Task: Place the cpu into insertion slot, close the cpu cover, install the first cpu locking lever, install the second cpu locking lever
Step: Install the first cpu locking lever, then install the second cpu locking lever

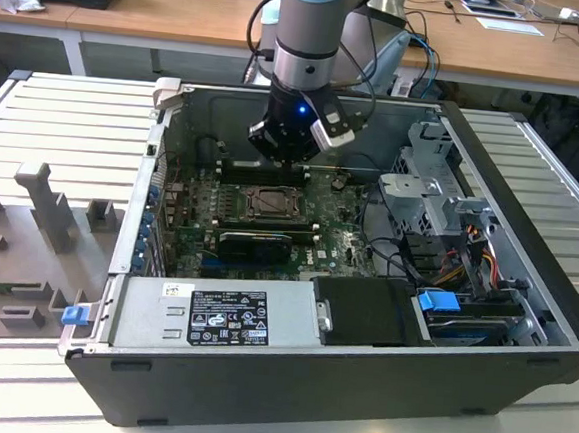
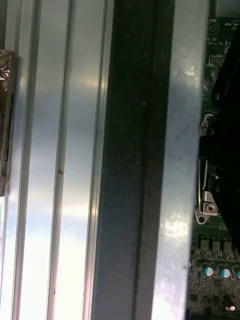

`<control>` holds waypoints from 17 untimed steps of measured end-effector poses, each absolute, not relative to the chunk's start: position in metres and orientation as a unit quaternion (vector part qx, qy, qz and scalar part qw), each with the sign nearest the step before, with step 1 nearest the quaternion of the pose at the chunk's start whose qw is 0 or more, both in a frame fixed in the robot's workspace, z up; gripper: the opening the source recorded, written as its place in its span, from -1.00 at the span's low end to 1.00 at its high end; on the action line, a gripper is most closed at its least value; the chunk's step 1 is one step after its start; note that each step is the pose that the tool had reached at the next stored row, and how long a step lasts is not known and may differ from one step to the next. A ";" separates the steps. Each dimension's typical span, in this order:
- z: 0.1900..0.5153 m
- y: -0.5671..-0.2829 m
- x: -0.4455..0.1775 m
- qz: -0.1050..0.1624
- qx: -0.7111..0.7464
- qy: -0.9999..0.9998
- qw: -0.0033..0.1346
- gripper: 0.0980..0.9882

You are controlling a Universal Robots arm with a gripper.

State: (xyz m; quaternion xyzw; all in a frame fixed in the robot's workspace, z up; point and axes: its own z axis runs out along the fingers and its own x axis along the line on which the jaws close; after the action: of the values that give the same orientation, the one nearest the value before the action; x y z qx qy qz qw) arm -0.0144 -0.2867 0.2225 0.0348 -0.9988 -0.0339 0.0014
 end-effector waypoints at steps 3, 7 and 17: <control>0.223 -0.288 -0.014 -0.034 0.035 -0.999 0.001 -0.98; 0.222 -0.288 -0.014 -0.034 0.035 -0.999 0.001 -0.98; 0.223 -0.295 -0.014 -0.034 0.035 -0.999 0.001 -0.98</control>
State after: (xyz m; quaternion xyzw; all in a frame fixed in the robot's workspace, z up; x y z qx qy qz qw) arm -0.0143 -0.2953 0.2225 0.0348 -0.9988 -0.0339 0.0014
